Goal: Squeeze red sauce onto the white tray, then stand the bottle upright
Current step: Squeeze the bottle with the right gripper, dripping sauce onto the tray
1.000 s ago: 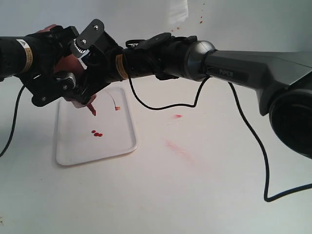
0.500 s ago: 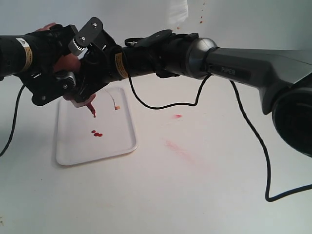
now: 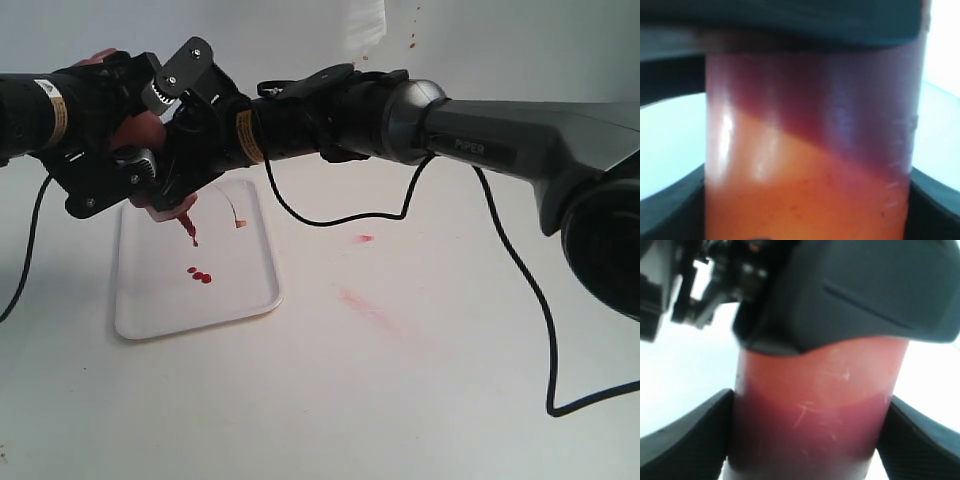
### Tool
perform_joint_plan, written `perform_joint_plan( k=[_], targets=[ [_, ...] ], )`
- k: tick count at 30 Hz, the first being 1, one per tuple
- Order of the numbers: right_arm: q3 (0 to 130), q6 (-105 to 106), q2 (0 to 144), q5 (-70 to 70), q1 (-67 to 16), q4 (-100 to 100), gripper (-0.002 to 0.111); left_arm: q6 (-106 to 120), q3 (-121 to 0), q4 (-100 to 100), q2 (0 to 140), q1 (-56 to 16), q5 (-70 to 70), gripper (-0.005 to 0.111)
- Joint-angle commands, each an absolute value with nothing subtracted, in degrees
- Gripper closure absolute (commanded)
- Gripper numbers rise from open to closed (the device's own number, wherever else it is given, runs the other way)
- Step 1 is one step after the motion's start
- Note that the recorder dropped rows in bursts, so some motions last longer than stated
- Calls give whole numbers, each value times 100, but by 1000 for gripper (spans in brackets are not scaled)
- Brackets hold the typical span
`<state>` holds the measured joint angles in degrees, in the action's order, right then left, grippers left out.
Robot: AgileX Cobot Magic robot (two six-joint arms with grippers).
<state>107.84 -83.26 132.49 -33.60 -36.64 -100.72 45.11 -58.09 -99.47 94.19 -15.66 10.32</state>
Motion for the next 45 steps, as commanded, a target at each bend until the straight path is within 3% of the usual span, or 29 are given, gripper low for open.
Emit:
perform_joint_plan(
  k=[1, 45],
  targets=[
    [10773, -8009, 13174, -3420, -3755, -9995, 108, 4485, -5830, -9995, 9438, -1527, 1389, 107],
    [10773, -7365, 13623, -3047, -3876, -9995, 108, 4362, -5965, -9995, 9724, -1527, 1814, 107]
  ],
)
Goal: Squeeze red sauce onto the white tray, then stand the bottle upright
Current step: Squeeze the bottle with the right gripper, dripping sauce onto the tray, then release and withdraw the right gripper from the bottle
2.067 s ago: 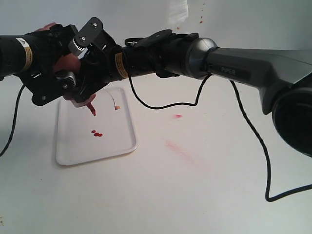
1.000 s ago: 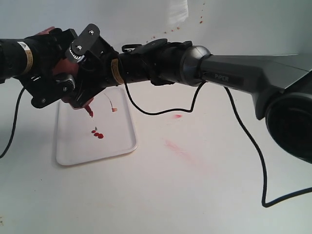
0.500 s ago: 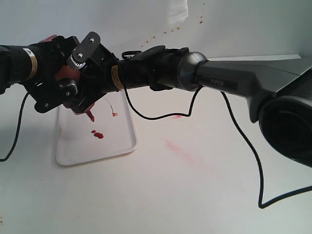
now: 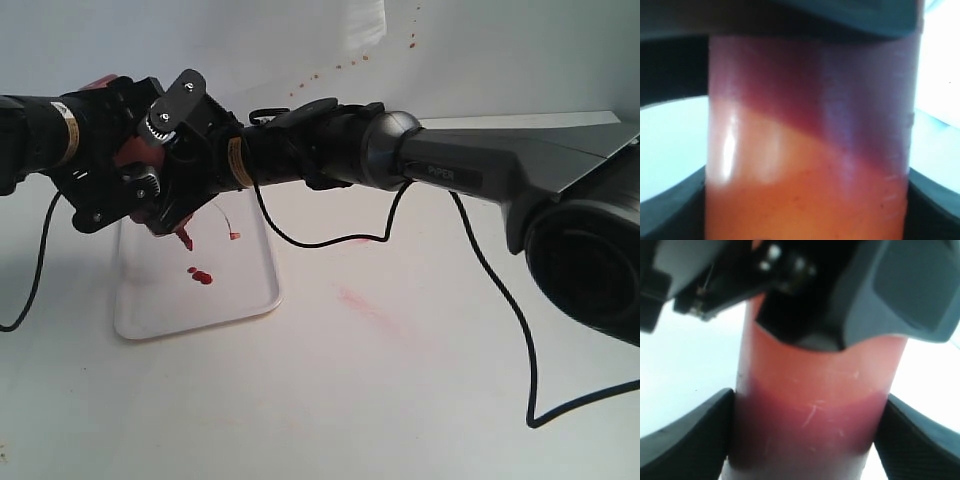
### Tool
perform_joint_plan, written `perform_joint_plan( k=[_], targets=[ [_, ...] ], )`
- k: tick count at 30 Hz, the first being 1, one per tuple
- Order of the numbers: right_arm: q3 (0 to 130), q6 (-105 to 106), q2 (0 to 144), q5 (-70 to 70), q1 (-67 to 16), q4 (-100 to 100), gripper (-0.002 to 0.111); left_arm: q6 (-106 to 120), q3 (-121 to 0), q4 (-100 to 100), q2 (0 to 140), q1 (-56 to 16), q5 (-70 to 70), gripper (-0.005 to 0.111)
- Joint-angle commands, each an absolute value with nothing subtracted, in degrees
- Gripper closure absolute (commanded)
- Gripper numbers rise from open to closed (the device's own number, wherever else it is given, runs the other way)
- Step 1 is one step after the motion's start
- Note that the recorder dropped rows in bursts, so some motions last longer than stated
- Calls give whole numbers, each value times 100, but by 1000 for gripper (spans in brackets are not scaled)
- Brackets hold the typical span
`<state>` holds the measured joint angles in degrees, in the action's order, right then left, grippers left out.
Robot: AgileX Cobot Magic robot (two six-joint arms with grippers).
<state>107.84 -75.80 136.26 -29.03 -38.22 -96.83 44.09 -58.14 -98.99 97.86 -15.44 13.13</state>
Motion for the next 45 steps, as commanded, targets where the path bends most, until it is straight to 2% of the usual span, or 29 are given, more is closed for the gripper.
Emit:
perform_joint_plan(
  k=[1, 3, 6, 7, 10, 11, 12, 19, 27, 34, 40, 45],
  targets=[
    [10773, -7365, 13623, -3029, -3876, -9995, 108, 4362, -5965, -9995, 9724, -1527, 1802, 107],
    [10773, -7380, 13623, -3029, -3876, -9995, 104, 4362, -5965, -9995, 9724, -1527, 1802, 107],
    [10773, -7380, 13623, -3029, -3876, -9995, 83, 4362, -5965, -9995, 9724, -1527, 1802, 107],
    [10773, -7380, 13623, -3029, -3876, -9995, 71, 4362, -5965, -9995, 9724, -1527, 1802, 107],
    [10773, -7389, 13623, -3005, -3876, -9993, 25, 4362, -5965, -9995, 9724, -1527, 1802, 107],
    [10773, -7389, 13623, -2974, -3876, -9858, 11, 4362, -5965, -9995, 9724, -1527, 1802, 107],
    [10773, -7389, 13623, -2964, -3876, -9791, 3, 4362, -5965, -9995, 9724, -1527, 1802, 107],
    [10773, -7943, 13510, -3094, -3802, -9995, 6, 4362, -5965, -9995, 9724, -1527, 1802, 107],
    [10773, -8572, 13438, -4835, -3352, -9995, 6, 4033, -5965, -9995, 9724, -1527, 1982, 107],
    [10773, -8739, 13426, -6912, -2463, -9995, 6, 3411, -5965, -9995, 9724, -1527, 1995, 107],
    [10773, -9029, 13426, -6996, -1839, -9995, 6, 2647, -5901, -9777, 9724, -1527, 1995, 107],
    [10773, -9028, 13426, -6996, -1477, -9995, 6, 1128, -5802, -9555, 9712, -1527, 2053, 107]
  ],
)
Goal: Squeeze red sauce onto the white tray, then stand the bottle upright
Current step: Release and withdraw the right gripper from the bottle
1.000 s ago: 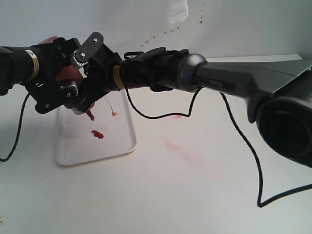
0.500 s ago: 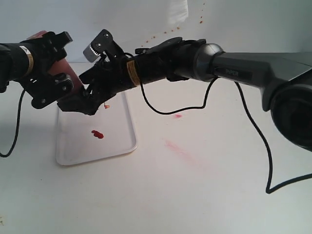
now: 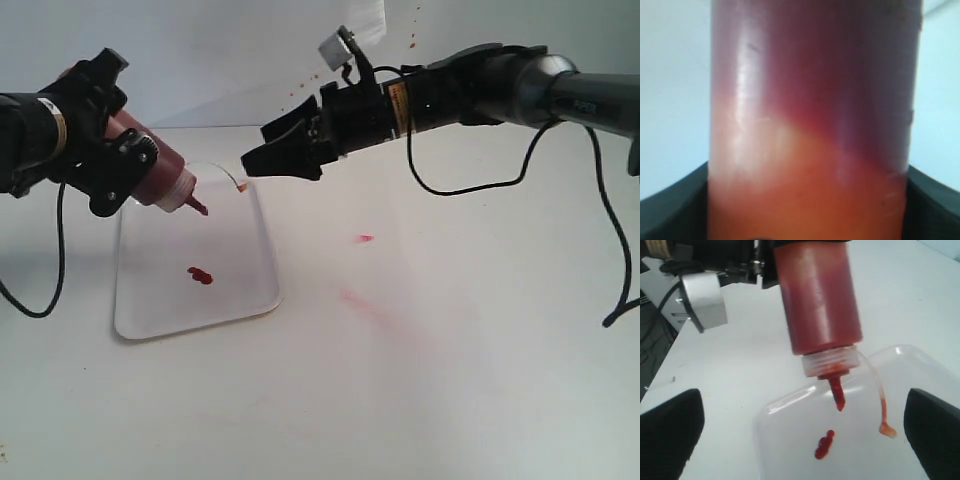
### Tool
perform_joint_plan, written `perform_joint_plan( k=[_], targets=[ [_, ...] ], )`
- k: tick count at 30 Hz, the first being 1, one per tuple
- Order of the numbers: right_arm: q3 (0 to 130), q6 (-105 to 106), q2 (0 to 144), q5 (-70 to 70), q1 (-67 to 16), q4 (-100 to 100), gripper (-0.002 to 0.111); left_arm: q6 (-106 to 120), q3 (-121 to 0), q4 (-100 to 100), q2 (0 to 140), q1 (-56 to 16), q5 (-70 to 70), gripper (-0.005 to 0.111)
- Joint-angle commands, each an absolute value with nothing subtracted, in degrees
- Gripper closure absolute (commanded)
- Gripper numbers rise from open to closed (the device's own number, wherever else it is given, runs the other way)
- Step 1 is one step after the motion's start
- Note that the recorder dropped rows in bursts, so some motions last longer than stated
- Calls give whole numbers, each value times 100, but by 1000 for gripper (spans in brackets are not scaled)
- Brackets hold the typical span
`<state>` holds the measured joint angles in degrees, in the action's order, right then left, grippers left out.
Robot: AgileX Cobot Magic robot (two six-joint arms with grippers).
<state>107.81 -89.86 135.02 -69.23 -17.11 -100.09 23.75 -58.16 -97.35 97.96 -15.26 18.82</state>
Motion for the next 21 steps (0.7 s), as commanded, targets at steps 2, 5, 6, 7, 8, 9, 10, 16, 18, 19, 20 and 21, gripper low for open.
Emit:
perform_joint_plan(
  k=[2, 5, 6, 7, 8, 9, 10, 16, 18, 19, 20, 21],
  targets=[
    [10773, -9028, 13426, -6996, -1377, -9995, 6, 358, -5802, -9515, 9670, -1527, 1989, 107],
    [10773, -9028, 13426, -6996, -1315, -9939, 6, -717, -5802, -9515, 9633, -1527, 1717, 107],
    [10773, -9028, 13426, -6996, -1318, -9965, 6, -1008, -5802, -9515, 9633, -1527, 1623, 107],
    [10773, -9028, 13426, -6996, -1318, -9995, 6, -1344, -5802, -9515, 9633, -1527, 1532, 107],
    [10773, -9028, 13426, -6996, -1318, -9995, 6, -1668, -5802, -9515, 9633, -1527, 1433, 107],
    [10773, -9028, 13426, -6996, -1318, -9995, 6, -1936, -5802, -9515, 9633, -1527, 1381, 107],
    [10773, -9028, 13426, -6996, -1318, -9995, 6, -2314, -5802, -9515, 9633, -1527, 1325, 107],
    [10773, -9041, 13438, -6996, -1318, -9995, 6, -3302, -5802, -9515, 9633, -1527, 1079, 107],
    [10773, -9055, 13438, -6996, -1318, -9995, 6, -3495, -5802, -9515, 9633, -1527, 1034, 107],
    [10773, -9065, 13438, -6996, -1333, -9995, 6, -3612, -5802, -9515, 9633, -1527, 998, 107],
    [10773, -9065, 13438, -6996, -1333, -9995, 6, -3742, -5802, -9515, 9633, -1527, 911, 107],
    [10773, -9065, 13438, -6996, -1362, -9995, 6, -3916, -5802, -9515, 9633, -1527, 769, 107]
  ],
)
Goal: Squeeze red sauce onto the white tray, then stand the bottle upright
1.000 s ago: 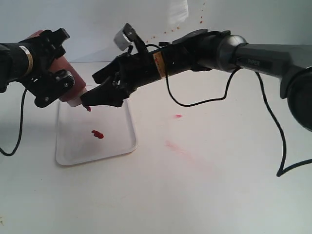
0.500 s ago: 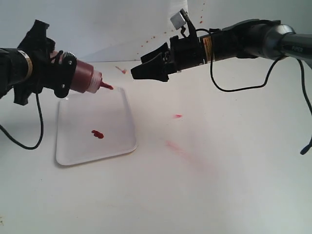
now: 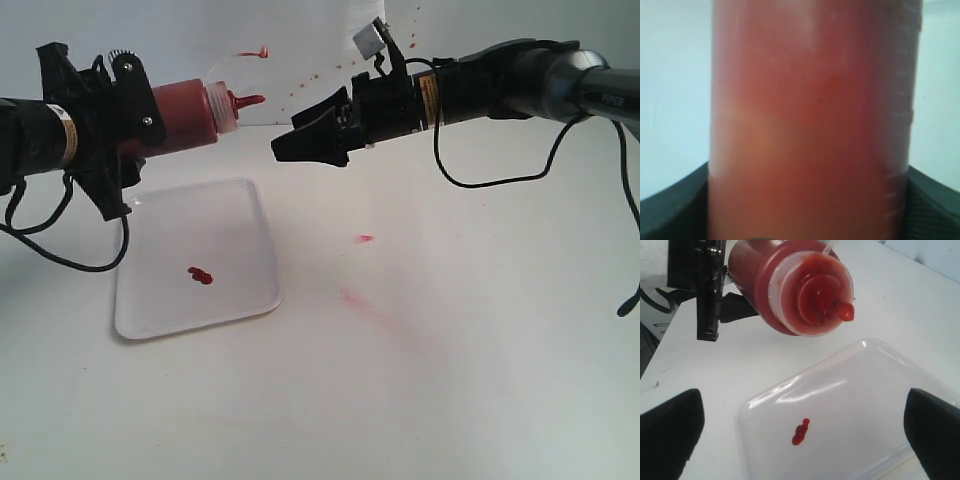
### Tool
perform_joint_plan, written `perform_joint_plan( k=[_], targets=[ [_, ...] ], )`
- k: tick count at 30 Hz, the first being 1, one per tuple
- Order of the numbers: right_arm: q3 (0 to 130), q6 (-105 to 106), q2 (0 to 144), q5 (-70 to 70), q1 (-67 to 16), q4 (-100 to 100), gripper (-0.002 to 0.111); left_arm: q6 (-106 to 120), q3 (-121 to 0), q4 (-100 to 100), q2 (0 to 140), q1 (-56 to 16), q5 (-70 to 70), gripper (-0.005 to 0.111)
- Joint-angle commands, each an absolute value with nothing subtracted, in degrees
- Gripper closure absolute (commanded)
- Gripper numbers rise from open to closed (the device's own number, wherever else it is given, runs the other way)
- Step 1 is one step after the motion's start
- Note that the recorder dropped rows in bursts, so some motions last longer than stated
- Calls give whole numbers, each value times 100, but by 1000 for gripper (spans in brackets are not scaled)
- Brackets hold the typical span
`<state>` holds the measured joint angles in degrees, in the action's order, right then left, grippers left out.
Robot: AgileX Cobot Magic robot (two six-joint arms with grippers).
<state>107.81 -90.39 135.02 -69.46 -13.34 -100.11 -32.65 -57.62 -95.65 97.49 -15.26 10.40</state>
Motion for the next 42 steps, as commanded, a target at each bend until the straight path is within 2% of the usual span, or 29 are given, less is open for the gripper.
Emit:
perform_joint_plan(
  k=[1, 5, 11, 15, 19, 24, 28, 37, 42],
  targets=[
    [10773, -9065, 13438, -6996, -1378, -9981, 6, -4110, -5818, -9515, 9633, -1527, 636, 107],
    [10773, -9065, 13438, -6996, -1486, -9983, 6, -4903, -5830, -9472, 9633, -1527, -51, 107],
    [10773, -9089, 13438, -6996, -1609, -9838, 6, -4860, -5841, -8893, 9633, -1527, -978, 107],
    [10773, -9089, 13438, -6996, -1710, -9661, 6, -3978, -5922, -6994, 9656, -1301, -2084, 107],
    [10773, -9089, 13438, -6996, -1731, -9400, 6, -4038, -5922, -5760, 9820, -1003, -3261, 107],
    [10773, -9056, 13388, -6996, -1719, -8933, 6, -4111, -5922, -5760, 10232, -958, -3545, 107],
    [10773, -8939, 13338, -6996, -1719, -8866, 6, -4188, -5922, -5467, 10706, -958, -4546, 107],
    [10783, -8570, 13338, -6996, -1695, -8929, 6, -4164, -5926, -5533, 11413, -958, -5859, 107],
    [10783, -8387, 13338, -6996, -1829, -8688, 6, -4456, -5926, -5515, 11597, -958, -5962, 107]
  ],
)
